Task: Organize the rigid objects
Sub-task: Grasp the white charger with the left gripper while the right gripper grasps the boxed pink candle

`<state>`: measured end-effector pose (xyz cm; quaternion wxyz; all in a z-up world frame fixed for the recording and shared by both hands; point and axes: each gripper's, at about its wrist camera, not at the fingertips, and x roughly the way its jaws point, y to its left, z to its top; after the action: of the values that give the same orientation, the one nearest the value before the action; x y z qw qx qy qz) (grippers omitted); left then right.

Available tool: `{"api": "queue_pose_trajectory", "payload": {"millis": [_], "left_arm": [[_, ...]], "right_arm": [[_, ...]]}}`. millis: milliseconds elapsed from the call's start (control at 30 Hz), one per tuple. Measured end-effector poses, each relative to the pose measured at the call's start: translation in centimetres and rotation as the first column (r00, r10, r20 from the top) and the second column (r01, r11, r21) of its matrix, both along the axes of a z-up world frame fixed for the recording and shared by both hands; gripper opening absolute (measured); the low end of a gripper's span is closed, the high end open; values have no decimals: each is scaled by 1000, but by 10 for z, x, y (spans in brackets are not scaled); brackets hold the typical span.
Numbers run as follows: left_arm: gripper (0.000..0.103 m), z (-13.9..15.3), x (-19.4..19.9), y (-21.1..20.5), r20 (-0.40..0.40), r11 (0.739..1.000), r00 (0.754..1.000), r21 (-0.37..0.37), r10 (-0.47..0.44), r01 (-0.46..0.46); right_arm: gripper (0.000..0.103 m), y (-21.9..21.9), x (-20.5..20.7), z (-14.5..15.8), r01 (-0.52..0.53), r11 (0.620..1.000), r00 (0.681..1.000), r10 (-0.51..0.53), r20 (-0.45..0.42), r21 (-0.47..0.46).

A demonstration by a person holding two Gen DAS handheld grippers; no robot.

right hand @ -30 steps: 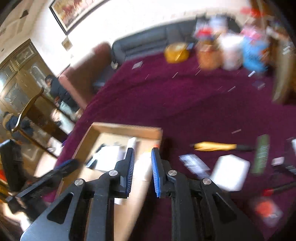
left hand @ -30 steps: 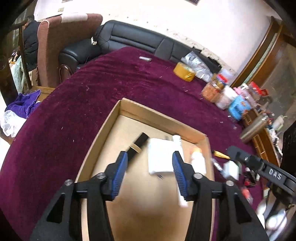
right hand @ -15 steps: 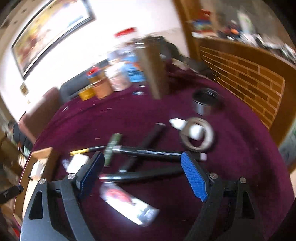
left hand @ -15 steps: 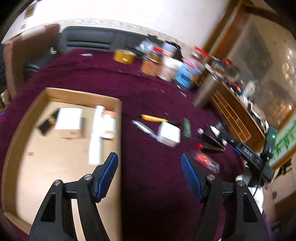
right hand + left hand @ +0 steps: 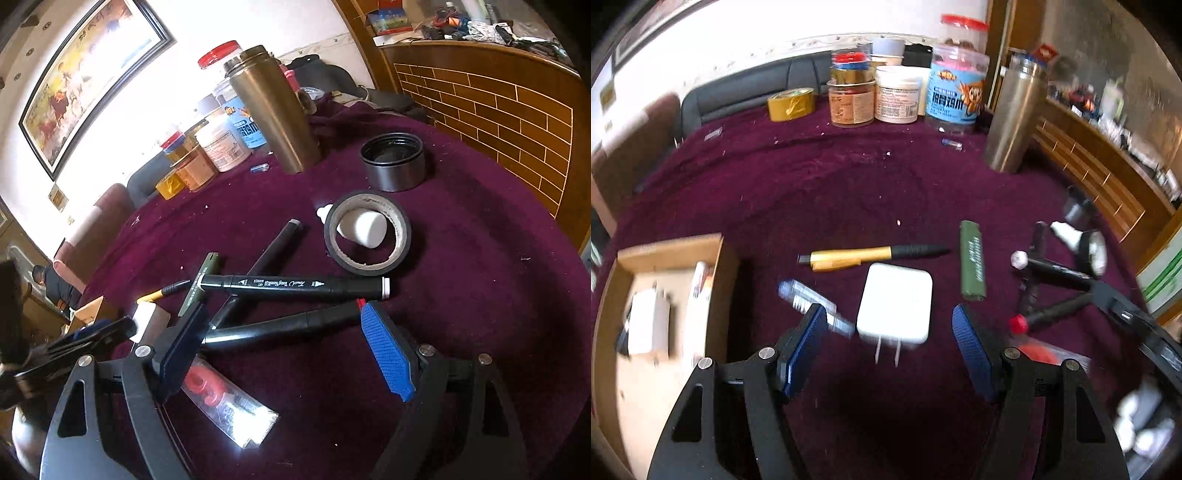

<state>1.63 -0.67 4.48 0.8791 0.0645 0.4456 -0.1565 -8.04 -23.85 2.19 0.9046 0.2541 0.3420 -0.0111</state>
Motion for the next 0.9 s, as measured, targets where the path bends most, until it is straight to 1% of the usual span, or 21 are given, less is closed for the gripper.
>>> {"api": "queue_pose_trajectory", "payload": {"millis": [67, 167, 200, 233, 267, 333, 400, 500, 567, 633, 733, 800, 900], "left_arm": [[64, -6, 9, -12, 6, 999, 1000, 41, -21, 20], [63, -19, 19, -27, -9, 994, 999, 98, -53, 54], [59, -23, 20, -28, -17, 993, 999, 108, -51, 53], [40, -25, 20, -27, -23, 993, 999, 107, -40, 42], [38, -26, 20, -25, -31, 995, 999, 93, -38, 41], [38, -22, 15, -16, -47, 998, 998, 42, -37, 39], [38, -14, 5, -8, -35, 999, 999, 20, -32, 33], [38, 6, -17, 7, -6, 998, 999, -46, -41, 40], [39, 20, -33, 21, 12, 994, 999, -101, -41, 42], [39, 30, -51, 39, 13, 986, 999, -161, -37, 39], [39, 38, -71, 61, 5, 973, 1000, -230, -24, 25], [39, 40, -82, 78, -3, 965, 1000, -261, -3, 2], [39, 41, -96, 104, -19, 953, 999, -301, 33, -37]], "right_arm": [[85, 0, 1, -2, -1, 1000, 1000, 1, -4, 7], [85, -1, 1, -4, 1, 1000, 1000, -1, -14, 16], [85, -1, 1, -4, 1, 1000, 1000, -1, -14, 18], [85, -1, 1, -5, 2, 1000, 1000, -2, -16, 19], [85, -1, 2, -5, 2, 1000, 1000, -2, -19, 19], [85, -1, 2, -5, 0, 1000, 1000, 1, -23, 19], [85, 0, 4, -6, -6, 1000, 999, 6, -32, 13], [85, 2, 5, -6, -10, 1000, 999, 10, -35, 8], [85, 2, 5, -7, -12, 1000, 999, 12, -40, 11], [85, 2, 6, -8, -18, 1000, 999, 19, -47, 16], [85, 4, 9, -10, -40, 999, 996, 41, -74, 21], [85, 15, 9, -8, -90, 996, 992, 90, -92, 2], [86, 46, 5, -7, -220, 976, 968, 217, -127, -10]]}}
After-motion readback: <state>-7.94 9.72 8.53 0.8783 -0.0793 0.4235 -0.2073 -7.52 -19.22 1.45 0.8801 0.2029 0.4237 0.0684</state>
